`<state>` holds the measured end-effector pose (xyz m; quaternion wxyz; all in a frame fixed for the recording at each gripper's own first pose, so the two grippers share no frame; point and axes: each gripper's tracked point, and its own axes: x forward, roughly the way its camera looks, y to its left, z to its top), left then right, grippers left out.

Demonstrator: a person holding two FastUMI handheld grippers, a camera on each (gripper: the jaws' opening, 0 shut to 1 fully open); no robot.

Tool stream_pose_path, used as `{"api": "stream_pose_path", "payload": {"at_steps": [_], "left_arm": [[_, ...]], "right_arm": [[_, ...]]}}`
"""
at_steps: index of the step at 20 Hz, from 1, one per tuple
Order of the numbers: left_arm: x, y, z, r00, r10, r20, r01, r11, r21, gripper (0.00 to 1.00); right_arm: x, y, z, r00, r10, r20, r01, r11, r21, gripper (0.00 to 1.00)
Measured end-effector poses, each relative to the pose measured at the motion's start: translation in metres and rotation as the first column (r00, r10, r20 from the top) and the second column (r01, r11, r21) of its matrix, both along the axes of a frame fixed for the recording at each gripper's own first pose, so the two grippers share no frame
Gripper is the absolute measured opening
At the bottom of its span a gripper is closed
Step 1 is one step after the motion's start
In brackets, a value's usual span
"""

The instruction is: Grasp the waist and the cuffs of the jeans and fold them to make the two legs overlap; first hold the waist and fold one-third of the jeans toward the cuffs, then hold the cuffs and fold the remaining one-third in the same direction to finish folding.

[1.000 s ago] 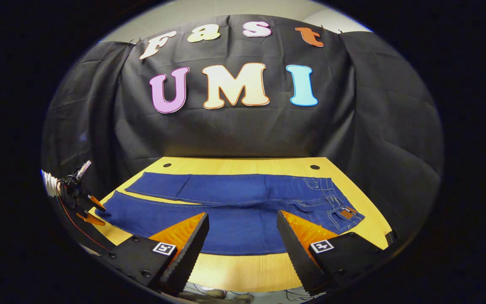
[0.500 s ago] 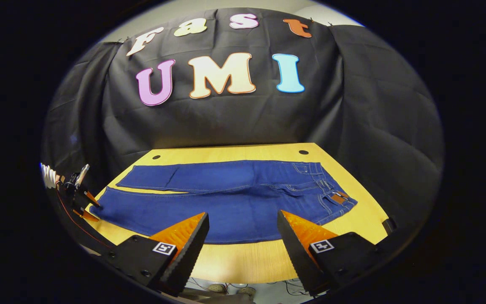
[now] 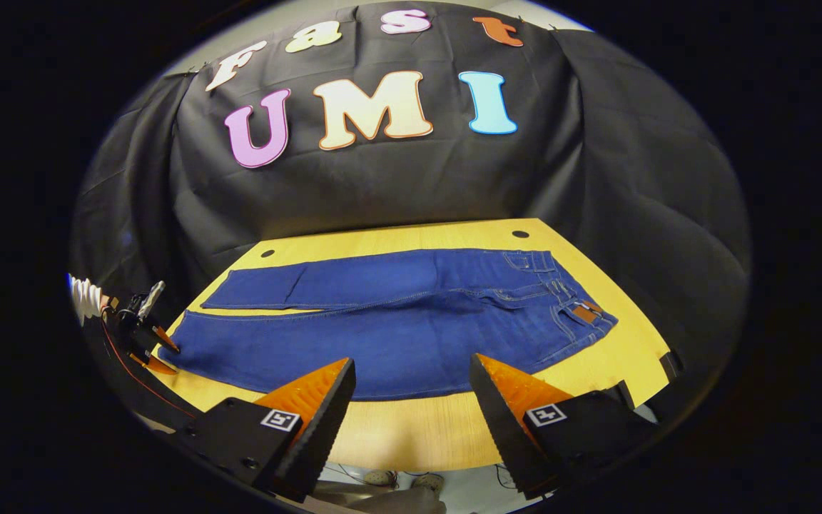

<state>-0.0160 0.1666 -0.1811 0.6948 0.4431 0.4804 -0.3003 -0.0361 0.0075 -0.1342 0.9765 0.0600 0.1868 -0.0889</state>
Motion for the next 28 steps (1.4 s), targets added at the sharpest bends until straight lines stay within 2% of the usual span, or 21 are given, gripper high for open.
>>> {"api": "stream_pose_path", "payload": {"at_steps": [3, 6, 8, 12, 15, 18, 20, 23, 25, 28], "left_arm": [[-0.002, -0.004, -0.002, 1.000, 0.011, -0.002, -0.010, 1.000, 0.009, 0.87], [0.001, -0.002, 0.000, 1.000, 0.031, 0.003, -0.031, 0.999, 0.012, 0.81], [0.006, -0.004, 0.003, 0.999, 0.031, 0.012, -0.031, 0.999, 0.014, 0.66], [0.012, -0.013, -0.001, 0.996, -0.014, 0.088, 0.011, 0.999, 0.032, 0.01], [0.013, -0.019, -0.002, 0.995, 0.012, 0.102, -0.014, 1.000, 0.019, 0.00], [0.018, -0.026, -0.002, 0.994, 0.023, 0.106, -0.026, 0.999, 0.029, 0.00], [0.021, -0.030, -0.003, 0.994, 0.033, 0.104, -0.037, 0.999, 0.036, 0.00], [0.027, -0.033, -0.003, 0.994, 0.063, 0.092, -0.068, 0.996, 0.054, 0.01], [0.029, -0.031, -0.003, 0.993, 0.084, 0.081, -0.090, 0.993, 0.076, 0.00], [0.041, -0.035, -0.011, 0.991, 0.118, 0.066, -0.125, 0.987, 0.105, 0.00]], "right_arm": [[0.000, 0.001, -0.005, 1.000, 0.005, -0.013, -0.005, 1.000, -0.005, 0.99], [-0.001, 0.004, -0.007, 1.000, 0.012, -0.017, -0.011, 1.000, 0.018, 0.99], [-0.001, 0.005, -0.007, 0.999, 0.026, -0.025, -0.025, 0.999, 0.023, 0.99], [0.008, -0.001, -0.009, 0.998, 0.046, -0.037, -0.047, 0.999, -0.017, 0.96], [0.015, 0.000, -0.016, 0.994, 0.099, -0.056, -0.100, 0.995, -0.013, 0.99], [0.018, -0.024, -0.035, 0.978, 0.161, -0.136, -0.175, 0.980, -0.097, 0.99], [0.018, -0.047, -0.053, 0.954, 0.202, -0.223, -0.238, 0.960, -0.148, 0.99], [0.022, -0.086, -0.074, 0.900, 0.251, -0.356, -0.343, 0.912, -0.225, 0.99], [0.023, -0.111, -0.086, 0.852, 0.273, -0.447, -0.417, 0.870, -0.263, 0.99], [0.025, -0.137, -0.103, 0.756, 0.315, -0.574, -0.540, 0.797, -0.273, 1.00]]}}
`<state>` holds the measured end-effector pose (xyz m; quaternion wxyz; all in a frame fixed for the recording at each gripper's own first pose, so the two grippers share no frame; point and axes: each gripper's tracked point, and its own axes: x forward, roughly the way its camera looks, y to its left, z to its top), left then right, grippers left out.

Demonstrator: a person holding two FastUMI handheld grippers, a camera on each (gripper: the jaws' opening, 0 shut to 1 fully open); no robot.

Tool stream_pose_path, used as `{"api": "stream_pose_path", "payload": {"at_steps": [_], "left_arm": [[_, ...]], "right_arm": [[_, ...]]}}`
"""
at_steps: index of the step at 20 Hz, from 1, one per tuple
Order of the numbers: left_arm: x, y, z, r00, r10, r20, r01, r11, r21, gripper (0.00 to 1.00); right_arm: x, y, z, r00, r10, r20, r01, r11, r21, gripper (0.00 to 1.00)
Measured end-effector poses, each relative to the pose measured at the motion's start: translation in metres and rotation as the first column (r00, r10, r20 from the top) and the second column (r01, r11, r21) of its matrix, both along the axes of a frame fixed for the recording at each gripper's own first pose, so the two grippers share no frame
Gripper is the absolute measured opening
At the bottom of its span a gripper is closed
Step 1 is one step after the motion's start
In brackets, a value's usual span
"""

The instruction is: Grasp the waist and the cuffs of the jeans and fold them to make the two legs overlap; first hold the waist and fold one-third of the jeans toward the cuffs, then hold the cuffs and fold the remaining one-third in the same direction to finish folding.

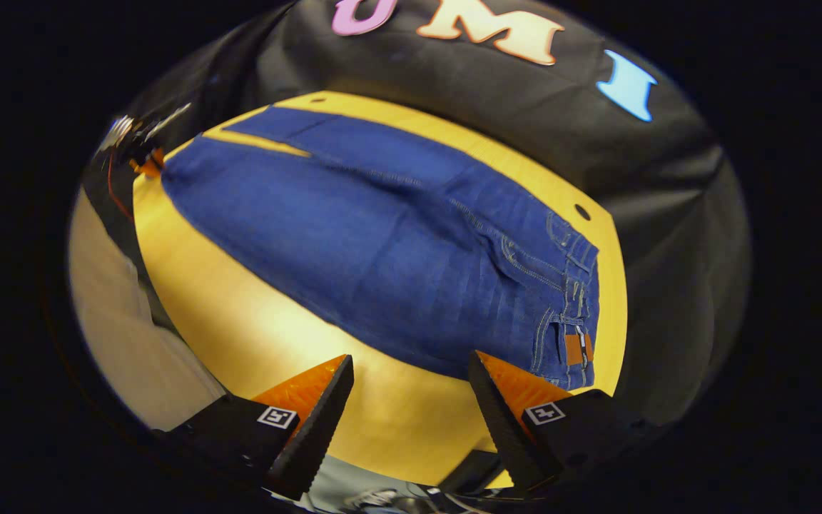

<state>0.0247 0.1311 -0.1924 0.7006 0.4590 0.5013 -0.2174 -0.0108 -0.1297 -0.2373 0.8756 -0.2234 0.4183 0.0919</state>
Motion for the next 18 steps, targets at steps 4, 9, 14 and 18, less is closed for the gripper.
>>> {"api": "stream_pose_path", "payload": {"at_steps": [4, 9, 14, 18], "left_arm": [[0.002, 0.001, -0.003, 1.000, 0.023, 0.001, -0.023, 0.999, 0.023, 0.00], [0.004, 0.001, -0.005, 0.998, 0.066, 0.004, -0.066, 0.997, 0.036, 0.00], [0.004, 0.001, -0.005, 0.996, 0.092, 0.008, -0.092, 0.995, 0.041, 0.00], [0.005, 0.001, -0.006, 0.995, 0.097, 0.006, -0.097, 0.994, 0.044, 0.00]], "right_arm": [[0.011, -0.021, -0.020, 0.985, 0.120, -0.125, -0.129, 0.990, -0.059, 1.00], [0.023, -0.030, -0.035, 0.955, 0.170, -0.245, -0.175, 0.984, 0.000, 1.00], [0.031, -0.030, -0.039, 0.916, 0.230, -0.330, -0.228, 0.973, 0.045, 0.99], [0.030, -0.031, -0.041, 0.899, 0.251, -0.359, -0.262, 0.965, 0.019, 0.97]]}}
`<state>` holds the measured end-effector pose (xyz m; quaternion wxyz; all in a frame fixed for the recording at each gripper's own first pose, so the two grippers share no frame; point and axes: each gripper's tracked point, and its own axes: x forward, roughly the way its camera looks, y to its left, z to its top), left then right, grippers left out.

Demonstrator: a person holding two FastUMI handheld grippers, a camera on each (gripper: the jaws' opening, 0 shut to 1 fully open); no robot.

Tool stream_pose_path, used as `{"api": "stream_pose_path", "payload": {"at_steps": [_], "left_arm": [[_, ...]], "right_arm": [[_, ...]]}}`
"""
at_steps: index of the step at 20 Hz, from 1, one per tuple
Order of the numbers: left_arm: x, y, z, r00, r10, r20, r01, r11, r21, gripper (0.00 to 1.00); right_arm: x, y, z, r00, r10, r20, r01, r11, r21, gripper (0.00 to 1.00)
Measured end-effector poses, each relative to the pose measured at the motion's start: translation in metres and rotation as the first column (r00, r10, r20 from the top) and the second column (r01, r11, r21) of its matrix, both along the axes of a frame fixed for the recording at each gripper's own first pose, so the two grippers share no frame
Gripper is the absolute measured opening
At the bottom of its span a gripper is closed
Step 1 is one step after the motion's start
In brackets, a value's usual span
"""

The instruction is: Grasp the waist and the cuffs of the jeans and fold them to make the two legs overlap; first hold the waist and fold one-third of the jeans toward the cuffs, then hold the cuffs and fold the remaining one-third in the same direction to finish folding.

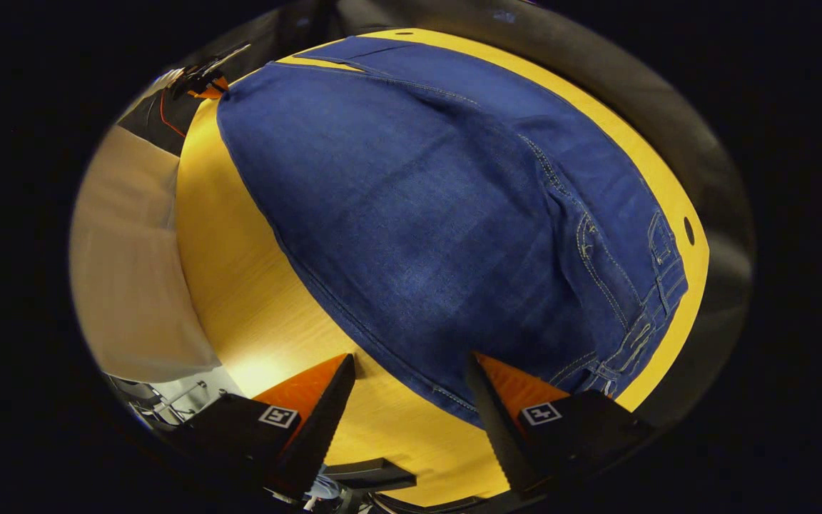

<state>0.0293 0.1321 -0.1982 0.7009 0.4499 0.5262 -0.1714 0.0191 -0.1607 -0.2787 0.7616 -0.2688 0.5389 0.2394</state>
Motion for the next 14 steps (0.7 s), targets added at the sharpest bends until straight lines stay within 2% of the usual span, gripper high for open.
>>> {"api": "stream_pose_path", "payload": {"at_steps": [3, 4, 7, 9, 12, 14], "left_arm": [[0.001, -0.001, -0.001, 1.000, -0.001, 0.005, 0.001, 1.000, -0.002, 0.00], [0.000, 0.000, -0.001, 1.000, 0.000, 0.011, 0.000, 1.000, -0.005, 0.00], [0.000, -0.001, -0.002, 0.999, 0.013, 0.045, -0.012, 1.000, -0.012, 0.00], [0.000, -0.001, 0.000, 0.997, 0.043, 0.071, -0.041, 0.999, -0.027, 0.00], [0.001, 0.001, 0.001, 0.987, 0.104, 0.121, -0.097, 0.993, -0.062, 0.00], [0.003, 0.003, 0.001, 0.968, 0.176, 0.180, -0.161, 0.982, -0.097, 0.00]], "right_arm": [[-0.001, 0.002, 0.001, 1.000, -0.002, -0.004, 0.002, 1.000, -0.011, 0.93], [-0.001, 0.001, 0.003, 1.000, 0.013, -0.004, -0.013, 1.000, -0.013, 0.87], [-0.003, 0.009, 0.004, 1.000, 0.018, 0.007, -0.018, 1.000, -0.017, 0.46], [-0.008, 0.009, 0.002, 0.999, -0.024, 0.025, 0.024, 1.000, -0.011, 0.25], [-0.003, 0.007, 0.005, 0.997, -0.071, 0.043, 0.072, 0.997, -0.018, 0.12], [-0.004, 0.005, 0.004, 0.991, -0.114, 0.063, 0.116, 0.993, -0.038, 0.07]]}}
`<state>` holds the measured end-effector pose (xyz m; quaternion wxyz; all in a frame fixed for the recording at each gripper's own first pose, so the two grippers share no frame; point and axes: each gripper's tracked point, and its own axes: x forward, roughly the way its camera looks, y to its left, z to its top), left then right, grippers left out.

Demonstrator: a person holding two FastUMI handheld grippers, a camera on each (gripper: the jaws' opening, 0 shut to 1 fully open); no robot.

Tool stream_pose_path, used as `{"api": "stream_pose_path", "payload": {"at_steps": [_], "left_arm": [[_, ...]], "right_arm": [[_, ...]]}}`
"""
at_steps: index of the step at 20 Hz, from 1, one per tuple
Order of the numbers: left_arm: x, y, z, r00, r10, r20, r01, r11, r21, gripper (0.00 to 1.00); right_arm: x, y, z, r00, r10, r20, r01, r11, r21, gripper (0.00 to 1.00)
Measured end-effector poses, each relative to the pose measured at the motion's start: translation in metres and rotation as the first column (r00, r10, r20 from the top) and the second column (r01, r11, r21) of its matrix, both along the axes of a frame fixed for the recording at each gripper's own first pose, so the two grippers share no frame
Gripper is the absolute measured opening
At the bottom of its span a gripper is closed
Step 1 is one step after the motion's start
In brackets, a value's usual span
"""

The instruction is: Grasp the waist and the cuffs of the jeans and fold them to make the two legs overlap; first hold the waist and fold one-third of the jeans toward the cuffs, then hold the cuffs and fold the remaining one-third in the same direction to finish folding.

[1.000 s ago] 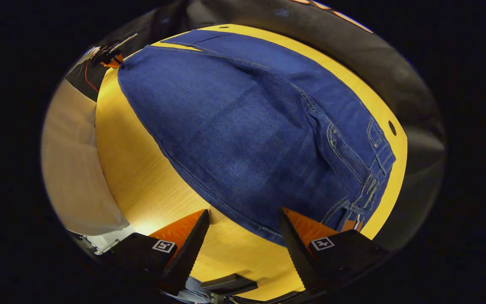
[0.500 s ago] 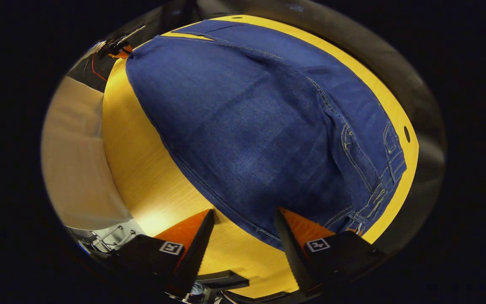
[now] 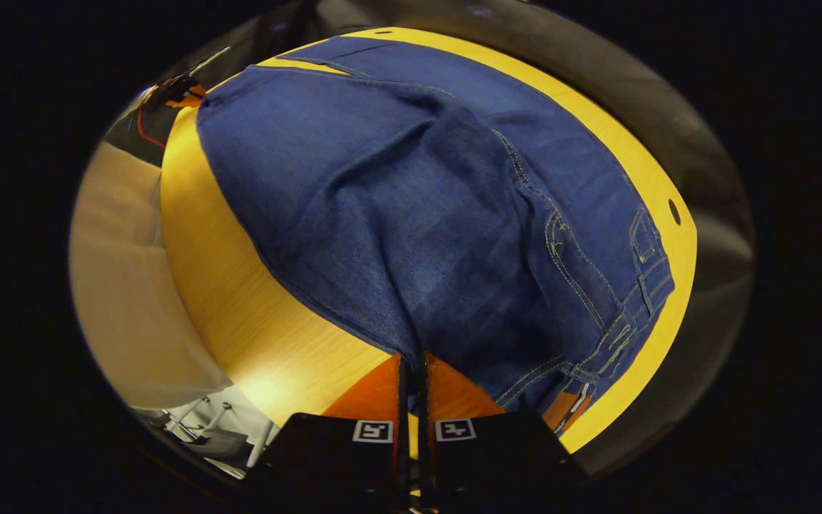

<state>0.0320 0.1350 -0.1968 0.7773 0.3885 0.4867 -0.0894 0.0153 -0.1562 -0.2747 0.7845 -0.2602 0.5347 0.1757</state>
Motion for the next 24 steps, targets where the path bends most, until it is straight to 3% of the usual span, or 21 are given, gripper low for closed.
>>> {"api": "stream_pose_path", "payload": {"at_steps": [3, 5, 10, 13, 18, 21, 24], "left_arm": [[0.003, -0.001, 0.003, 0.982, 0.141, 0.123, -0.133, 0.988, -0.077, 0.00], [0.007, -0.004, 0.010, 0.947, 0.249, 0.203, -0.217, 0.962, -0.166, 0.00], [0.023, -0.015, 0.046, 0.815, 0.438, 0.380, -0.294, 0.877, -0.380, 0.00], [0.033, -0.025, 0.084, 0.745, 0.469, 0.475, -0.271, 0.863, -0.426, 0.00], [0.077, -0.044, 0.150, 0.659, 0.467, 0.589, -0.206, 0.866, -0.455, 0.00], [0.127, -0.055, 0.168, 0.635, 0.452, 0.626, -0.188, 0.877, -0.443, 0.00], [0.172, -0.062, 0.177, 0.631, 0.431, 0.645, -0.171, 0.888, -0.427, 0.00]], "right_arm": [[0.001, -0.004, 0.002, 0.994, -0.072, 0.076, 0.074, 0.997, -0.023, 0.05], [0.001, -0.003, 0.005, 0.982, -0.130, 0.139, 0.137, 0.990, -0.041, 0.05], [0.007, 0.000, 0.028, 0.923, -0.255, 0.289, 0.276, 0.960, -0.035, 0.03], [0.026, -0.003, 0.061, 0.871, -0.300, 0.388, 0.328, 0.944, -0.008, 0.03], [0.076, -0.007, 0.107, 0.784, -0.346, 0.516, 0.383, 0.923, 0.037, 0.03], [0.113, -0.016, 0.121, 0.736, -0.378, 0.561, 0.413, 0.908, 0.069, 0.03], [0.148, -0.026, 0.129, 0.695, -0.407, 0.593, 0.436, 0.894, 0.102, 0.00]]}}
